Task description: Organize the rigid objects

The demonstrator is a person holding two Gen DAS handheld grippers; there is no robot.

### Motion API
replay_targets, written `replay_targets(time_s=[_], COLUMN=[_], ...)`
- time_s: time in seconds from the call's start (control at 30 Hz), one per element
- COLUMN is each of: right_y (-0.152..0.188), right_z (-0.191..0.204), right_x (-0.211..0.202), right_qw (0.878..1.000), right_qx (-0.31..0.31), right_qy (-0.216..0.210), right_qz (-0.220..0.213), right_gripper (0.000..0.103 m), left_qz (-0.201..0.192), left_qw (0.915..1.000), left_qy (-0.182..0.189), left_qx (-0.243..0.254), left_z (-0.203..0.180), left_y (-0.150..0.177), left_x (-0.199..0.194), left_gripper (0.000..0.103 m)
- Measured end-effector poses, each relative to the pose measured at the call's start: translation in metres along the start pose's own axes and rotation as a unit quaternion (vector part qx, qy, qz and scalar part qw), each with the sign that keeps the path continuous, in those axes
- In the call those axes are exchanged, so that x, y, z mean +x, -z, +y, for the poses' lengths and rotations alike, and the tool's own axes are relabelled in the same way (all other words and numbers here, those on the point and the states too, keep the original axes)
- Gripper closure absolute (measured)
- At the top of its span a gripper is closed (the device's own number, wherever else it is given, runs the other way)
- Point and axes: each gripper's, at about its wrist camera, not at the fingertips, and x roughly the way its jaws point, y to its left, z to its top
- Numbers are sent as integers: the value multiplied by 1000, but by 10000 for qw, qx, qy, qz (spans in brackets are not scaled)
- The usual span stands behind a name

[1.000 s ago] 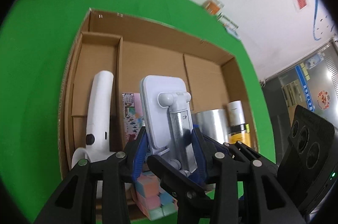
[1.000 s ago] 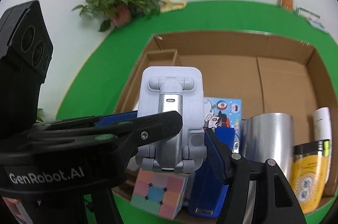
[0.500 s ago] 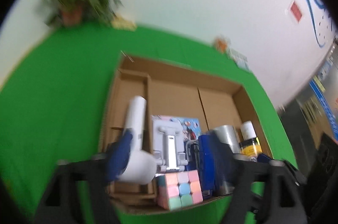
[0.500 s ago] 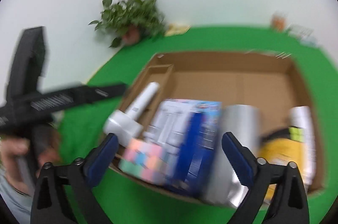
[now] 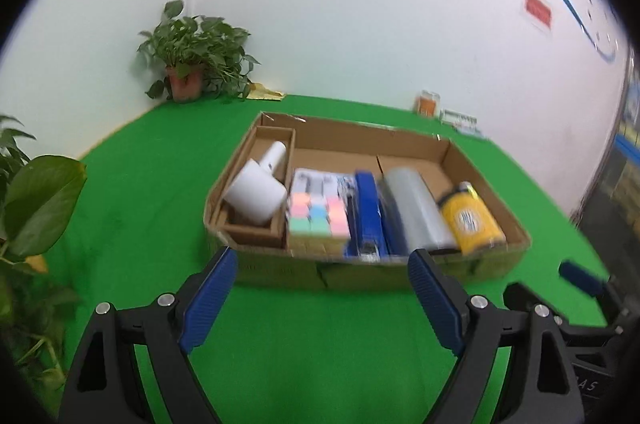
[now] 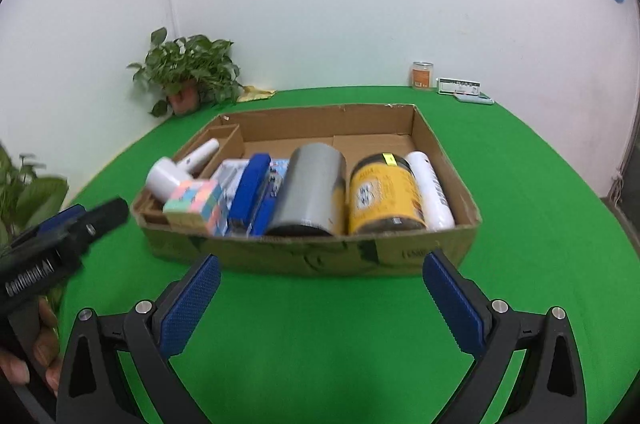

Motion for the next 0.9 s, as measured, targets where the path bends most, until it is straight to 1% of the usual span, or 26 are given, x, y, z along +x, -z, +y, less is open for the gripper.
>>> replay_targets(time_s=[0.07,0.17,0.23,0.33,0.43,0.53,0.6,0.67,0.73,0.9], right_y=[13,28,35,42,49,50,49,50,51,53], right_z=[-2,0,1,2,1,0,-2,-2,-2,1], right_x=[-16,-33,-45,-59,-68,-78,-84,-89,-91,-96], right_qw=[9997,9990,9980,9969,9976,9976,9968,9956,9959,9956], right_qx=[-126,-351,-524,-636,-539,-484,-441,-450,-441,-528], right_qy=[-159,-206,-89,77,109,149,309,492,503,487], right_qz=[-127,-200,-355,-461,-433,-478,-595,-653,-616,-603], right_gripper=[1,1,1,1,1,1,1,1,2,2], left_qz=[-117,-187,-243,-481,-495,-458,-519,-487,-467,-407], left_qw=[9998,9989,9975,9959,9959,9963,9959,9968,9971,9973], left_qy=[-160,-390,-596,-739,-733,-676,-687,-551,-493,-524], left_qx=[81,196,290,205,169,254,287,306,337,319], left_z=[-11,-22,-26,-24,-23,-25,-28,-30,-33,-32], left_y=[11,24,30,33,34,36,36,36,36,38], left_x=[-10,-23,-33,-48,-55,-61,-65,-65,-66,-64], left_gripper=[16,16,16,16,16,16,16,16,16,15])
